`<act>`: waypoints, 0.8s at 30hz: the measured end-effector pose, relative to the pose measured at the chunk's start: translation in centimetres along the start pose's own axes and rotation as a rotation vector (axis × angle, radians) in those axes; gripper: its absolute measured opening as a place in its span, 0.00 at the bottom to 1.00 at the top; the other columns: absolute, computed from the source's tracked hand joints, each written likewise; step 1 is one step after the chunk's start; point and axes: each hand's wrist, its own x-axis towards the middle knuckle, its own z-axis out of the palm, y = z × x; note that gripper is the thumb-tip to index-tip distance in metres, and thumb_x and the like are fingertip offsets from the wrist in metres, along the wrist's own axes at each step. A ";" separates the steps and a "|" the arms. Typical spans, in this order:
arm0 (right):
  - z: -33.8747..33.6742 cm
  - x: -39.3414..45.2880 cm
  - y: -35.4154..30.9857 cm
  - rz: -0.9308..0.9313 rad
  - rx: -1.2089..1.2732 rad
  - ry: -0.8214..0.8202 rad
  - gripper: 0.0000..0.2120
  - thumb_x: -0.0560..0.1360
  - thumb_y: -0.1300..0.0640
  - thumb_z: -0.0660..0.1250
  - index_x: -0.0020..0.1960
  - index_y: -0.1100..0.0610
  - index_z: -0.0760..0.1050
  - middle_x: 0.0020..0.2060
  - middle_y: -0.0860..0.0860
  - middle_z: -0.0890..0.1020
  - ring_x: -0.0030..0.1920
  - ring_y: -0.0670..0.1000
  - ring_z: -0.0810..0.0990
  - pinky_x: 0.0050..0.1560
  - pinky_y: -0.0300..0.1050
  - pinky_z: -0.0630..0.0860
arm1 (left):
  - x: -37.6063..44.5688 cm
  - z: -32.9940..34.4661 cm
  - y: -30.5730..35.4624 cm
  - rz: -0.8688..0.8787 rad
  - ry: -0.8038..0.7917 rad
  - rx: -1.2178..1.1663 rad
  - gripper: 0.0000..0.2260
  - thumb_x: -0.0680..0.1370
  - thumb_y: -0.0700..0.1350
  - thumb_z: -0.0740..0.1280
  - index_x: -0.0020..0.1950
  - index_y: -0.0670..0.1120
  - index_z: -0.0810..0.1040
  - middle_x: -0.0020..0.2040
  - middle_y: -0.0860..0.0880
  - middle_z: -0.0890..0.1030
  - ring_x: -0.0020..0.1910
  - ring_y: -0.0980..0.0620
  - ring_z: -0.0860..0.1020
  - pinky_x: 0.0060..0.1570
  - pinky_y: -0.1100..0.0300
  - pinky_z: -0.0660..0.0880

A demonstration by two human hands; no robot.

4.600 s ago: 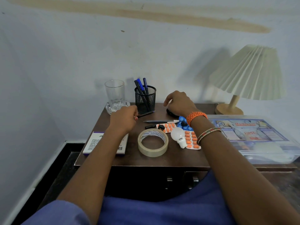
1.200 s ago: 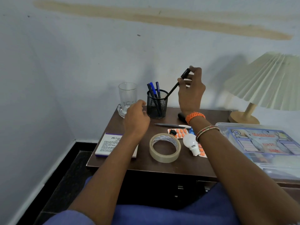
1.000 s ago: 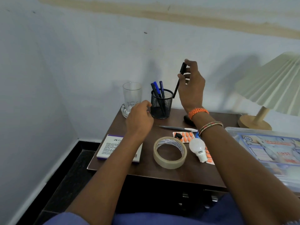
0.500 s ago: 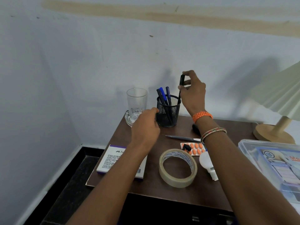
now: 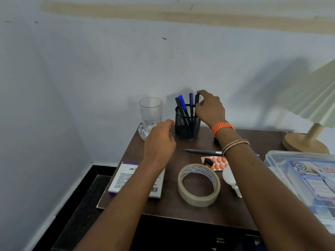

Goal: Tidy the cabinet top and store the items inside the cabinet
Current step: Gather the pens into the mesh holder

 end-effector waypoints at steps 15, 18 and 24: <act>-3.1 -1.2 -0.9 0.052 -0.147 0.032 0.24 0.72 0.65 0.59 0.68 0.61 0.62 0.55 0.61 0.75 0.52 0.63 0.77 0.45 0.47 0.70 | -0.3 -0.3 0.4 -0.016 -0.011 0.035 0.16 0.78 0.37 0.62 0.66 0.46 0.72 0.62 0.45 0.77 0.60 0.47 0.75 0.60 0.53 0.72; -5.0 -2.0 -2.1 0.024 -0.283 0.076 0.15 0.71 0.63 0.62 0.58 0.62 0.70 0.53 0.59 0.77 0.52 0.62 0.77 0.44 0.44 0.67 | -0.5 -0.4 0.2 -0.019 -0.037 0.021 0.16 0.78 0.36 0.62 0.65 0.46 0.73 0.61 0.45 0.78 0.59 0.46 0.75 0.59 0.52 0.72; -6.4 -5.2 -2.0 0.017 -0.631 -0.216 0.14 0.73 0.61 0.63 0.58 0.61 0.73 0.56 0.57 0.77 0.57 0.59 0.78 0.49 0.47 0.71 | -1.0 -1.0 -0.3 -0.088 -0.093 0.022 0.17 0.76 0.35 0.62 0.63 0.47 0.75 0.62 0.45 0.78 0.60 0.44 0.75 0.60 0.50 0.72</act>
